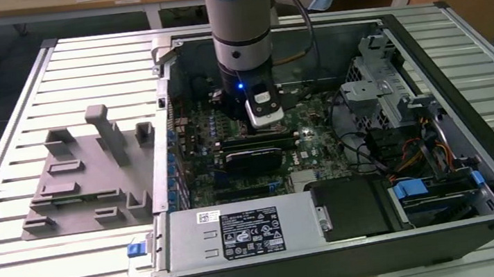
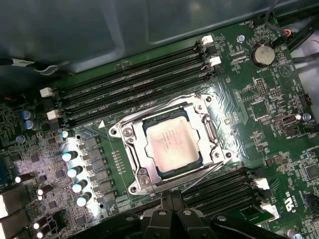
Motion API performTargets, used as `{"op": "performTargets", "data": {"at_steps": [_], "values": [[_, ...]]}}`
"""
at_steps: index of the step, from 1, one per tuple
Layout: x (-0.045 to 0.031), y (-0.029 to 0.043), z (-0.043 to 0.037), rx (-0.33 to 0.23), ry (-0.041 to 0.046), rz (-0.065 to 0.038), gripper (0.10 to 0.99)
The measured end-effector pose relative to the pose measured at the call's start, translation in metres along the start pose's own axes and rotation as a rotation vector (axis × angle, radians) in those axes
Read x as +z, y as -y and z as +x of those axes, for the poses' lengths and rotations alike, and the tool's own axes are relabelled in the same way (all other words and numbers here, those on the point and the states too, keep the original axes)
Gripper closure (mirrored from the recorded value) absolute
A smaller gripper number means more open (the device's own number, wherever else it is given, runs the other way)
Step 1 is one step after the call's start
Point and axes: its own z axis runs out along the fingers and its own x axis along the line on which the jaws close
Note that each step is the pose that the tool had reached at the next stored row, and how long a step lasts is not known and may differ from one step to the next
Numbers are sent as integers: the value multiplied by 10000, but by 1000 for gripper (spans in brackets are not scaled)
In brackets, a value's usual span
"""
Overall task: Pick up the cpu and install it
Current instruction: 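Install the second cpu locking lever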
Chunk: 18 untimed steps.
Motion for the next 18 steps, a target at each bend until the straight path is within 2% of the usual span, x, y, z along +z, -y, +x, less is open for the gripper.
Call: {"op": "performTargets", "data": {"at_steps": [3, 5, 10, 16, 18], "values": [[-1, 13, 4, 4, -7, -41, 980], [-3, 37, 10, 11, -26, -169, 980], [-5, 108, 17, 39, -132, -576, 980], [6, 193, 22, 64, -248, -924, 980], [15, 219, 18, 72, -262, -963, 980]]}}
